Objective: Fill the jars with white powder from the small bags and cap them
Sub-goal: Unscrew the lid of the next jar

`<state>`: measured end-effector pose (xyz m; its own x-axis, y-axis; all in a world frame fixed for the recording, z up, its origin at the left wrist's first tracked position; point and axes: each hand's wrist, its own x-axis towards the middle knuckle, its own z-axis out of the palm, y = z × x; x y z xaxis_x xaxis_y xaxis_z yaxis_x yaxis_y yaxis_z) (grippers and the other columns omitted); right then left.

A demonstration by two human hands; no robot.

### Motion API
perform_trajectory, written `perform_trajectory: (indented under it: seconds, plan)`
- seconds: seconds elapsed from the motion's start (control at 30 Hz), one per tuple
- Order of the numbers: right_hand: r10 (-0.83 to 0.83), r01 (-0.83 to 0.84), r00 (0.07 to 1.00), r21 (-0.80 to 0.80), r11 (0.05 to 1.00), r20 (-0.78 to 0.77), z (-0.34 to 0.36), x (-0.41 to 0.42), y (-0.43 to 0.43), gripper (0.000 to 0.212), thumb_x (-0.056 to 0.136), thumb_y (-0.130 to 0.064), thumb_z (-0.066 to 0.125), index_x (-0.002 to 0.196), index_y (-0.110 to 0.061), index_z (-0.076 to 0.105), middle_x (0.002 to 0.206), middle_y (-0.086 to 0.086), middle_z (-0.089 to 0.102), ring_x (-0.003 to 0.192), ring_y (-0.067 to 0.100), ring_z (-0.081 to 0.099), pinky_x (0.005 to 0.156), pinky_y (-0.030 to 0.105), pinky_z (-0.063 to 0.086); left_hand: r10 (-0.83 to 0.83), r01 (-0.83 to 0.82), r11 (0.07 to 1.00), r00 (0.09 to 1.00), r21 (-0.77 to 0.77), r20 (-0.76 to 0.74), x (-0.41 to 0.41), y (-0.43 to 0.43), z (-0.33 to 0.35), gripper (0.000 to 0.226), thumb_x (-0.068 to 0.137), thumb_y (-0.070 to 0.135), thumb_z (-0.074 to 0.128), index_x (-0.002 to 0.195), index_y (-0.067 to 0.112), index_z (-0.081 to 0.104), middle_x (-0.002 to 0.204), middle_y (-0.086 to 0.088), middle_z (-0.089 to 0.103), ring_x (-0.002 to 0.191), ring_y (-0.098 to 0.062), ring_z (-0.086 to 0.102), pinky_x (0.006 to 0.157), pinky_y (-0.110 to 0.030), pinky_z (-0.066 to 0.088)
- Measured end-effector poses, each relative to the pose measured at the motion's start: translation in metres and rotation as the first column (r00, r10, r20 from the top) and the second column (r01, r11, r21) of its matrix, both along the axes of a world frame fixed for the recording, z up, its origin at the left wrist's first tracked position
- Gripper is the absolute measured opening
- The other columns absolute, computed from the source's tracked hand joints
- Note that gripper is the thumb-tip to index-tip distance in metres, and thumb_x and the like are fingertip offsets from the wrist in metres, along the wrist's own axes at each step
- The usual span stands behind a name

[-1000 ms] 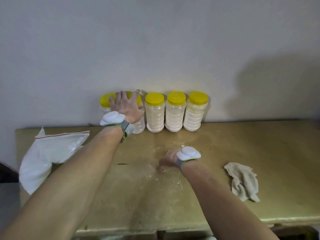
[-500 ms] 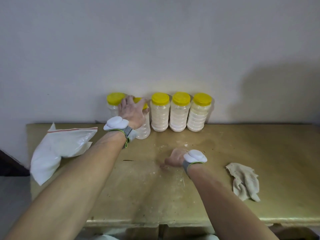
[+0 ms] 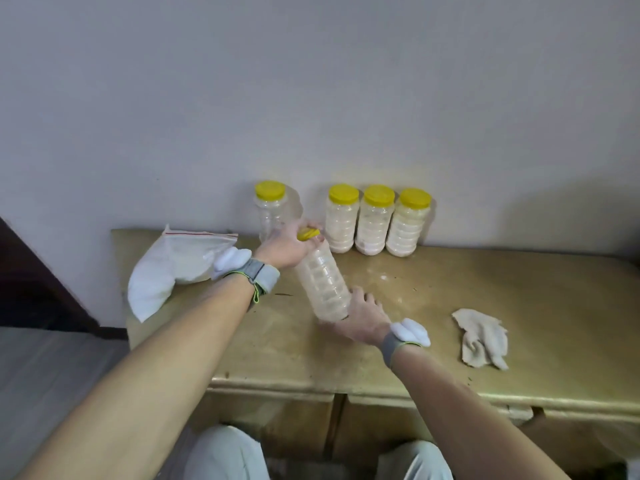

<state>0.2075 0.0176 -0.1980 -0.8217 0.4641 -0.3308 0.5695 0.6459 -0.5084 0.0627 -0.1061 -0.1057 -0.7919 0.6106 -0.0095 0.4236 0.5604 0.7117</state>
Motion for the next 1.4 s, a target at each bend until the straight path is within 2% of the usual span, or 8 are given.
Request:
perform_trajectory:
  seconds: [0.17, 0.37, 0.63, 0.77, 0.93, 1.0, 1.13, 1.4]
  plan:
    - [-0.107, 0.057, 0.967, -0.211, 0.976, -0.233, 0.001, 0.015, -0.032, 0.082, 0.053, -0.070, 0.078, 0.112, -0.026, 0.042, 0.114, 0.001, 0.061, 0.101, 0.024, 0.060, 0.083, 0.038, 0.052, 0.080, -0.088, 0.991, 0.993, 0.103, 0.084, 0.021, -0.016, -0.008, 0.044, 0.088, 0.044, 0.072, 0.129, 0.029, 0.062, 0.122, 0.006, 0.063, 0.113, -0.013, 0.057, 0.096, -0.024, 0.042]
    - [-0.195, 0.062, 0.920, -0.366, 0.929, -0.339, -0.002, 0.027, -0.060, 0.069, 0.063, -0.056, 0.083, 0.114, -0.026, 0.047, 0.108, -0.005, 0.065, 0.097, 0.015, 0.063, 0.086, 0.033, 0.054, 0.179, -0.276, 0.932, 0.913, 0.233, 0.367, 0.040, -0.038, -0.024, 0.110, 0.040, 0.084, 0.079, 0.130, 0.027, 0.055, 0.127, 0.003, 0.063, 0.113, -0.017, 0.064, 0.101, -0.042, 0.052]
    - [-0.121, -0.047, 0.949, -0.509, 0.860, -0.292, -0.008, 0.030, -0.073, 0.075, 0.056, -0.060, 0.085, 0.116, -0.029, 0.053, 0.109, -0.011, 0.068, 0.101, 0.006, 0.065, 0.092, 0.030, 0.054, 0.106, -0.239, 0.941, 0.881, 0.239, 0.461, 0.058, -0.041, -0.047, 0.077, 0.038, 0.066, 0.091, 0.101, 0.027, 0.070, 0.098, 0.008, 0.077, 0.097, -0.015, 0.072, 0.096, -0.042, 0.056]
    - [0.058, -0.137, 0.983, -0.489, 0.861, -0.174, -0.009, 0.033, -0.056, 0.072, 0.058, -0.038, 0.079, 0.125, -0.023, 0.058, 0.109, 0.001, 0.068, 0.088, 0.018, 0.066, 0.069, 0.031, 0.054, 0.175, -0.184, 0.983, 0.964, 0.027, 0.200, 0.060, -0.046, -0.050, 0.084, 0.041, 0.067, 0.084, 0.109, 0.026, 0.059, 0.106, 0.005, 0.070, 0.100, -0.021, 0.066, 0.091, -0.041, 0.055]
    - [-0.223, -0.003, 0.958, -0.779, 0.627, -0.183, 0.009, 0.037, -0.028, 0.043, 0.078, -0.029, 0.070, 0.117, -0.013, 0.062, 0.097, 0.008, 0.070, 0.070, 0.025, 0.065, 0.059, 0.028, 0.043, 0.029, -0.051, 0.963, 0.996, -0.265, -0.086, 0.073, -0.054, -0.055, 0.076, 0.058, 0.058, 0.078, 0.121, 0.031, 0.044, 0.115, 0.004, 0.061, 0.099, -0.026, 0.061, 0.079, -0.034, 0.050]
    - [-0.235, 0.000, 0.956, -0.801, 0.598, -0.176, 0.014, 0.038, -0.021, 0.043, 0.087, -0.048, 0.067, 0.114, -0.015, 0.064, 0.096, 0.008, 0.068, 0.068, 0.022, 0.064, 0.060, 0.026, 0.048, -0.037, -0.006, 0.948, 0.991, -0.318, -0.128, 0.078, -0.054, -0.062, 0.080, 0.056, 0.059, 0.075, 0.125, 0.035, 0.042, 0.120, 0.007, 0.059, 0.104, -0.026, 0.062, 0.080, -0.033, 0.050]
    - [-0.134, 0.044, 0.987, -0.655, 0.755, -0.088, 0.011, 0.038, -0.021, 0.075, 0.083, -0.080, 0.048, 0.114, -0.013, 0.065, 0.085, 0.008, 0.066, 0.059, 0.021, 0.061, 0.057, 0.027, 0.053, -0.176, 0.074, 0.897, 0.964, -0.435, -0.198, 0.089, -0.051, -0.072, 0.077, 0.057, 0.062, 0.065, 0.127, 0.042, 0.038, 0.121, 0.014, 0.058, 0.107, -0.022, 0.061, 0.083, -0.035, 0.052]
    - [-0.142, 0.057, 0.989, -0.761, 0.646, -0.046, 0.012, 0.037, -0.010, 0.051, 0.088, -0.051, 0.068, 0.113, -0.007, 0.066, 0.081, 0.011, 0.063, 0.060, 0.020, 0.057, 0.061, 0.030, 0.051, -0.229, 0.082, 0.869, 0.941, -0.489, -0.249, 0.087, -0.052, -0.078, 0.071, 0.054, 0.070, 0.057, 0.117, 0.043, 0.038, 0.108, 0.013, 0.060, 0.099, -0.023, 0.060, 0.082, -0.041, 0.053]
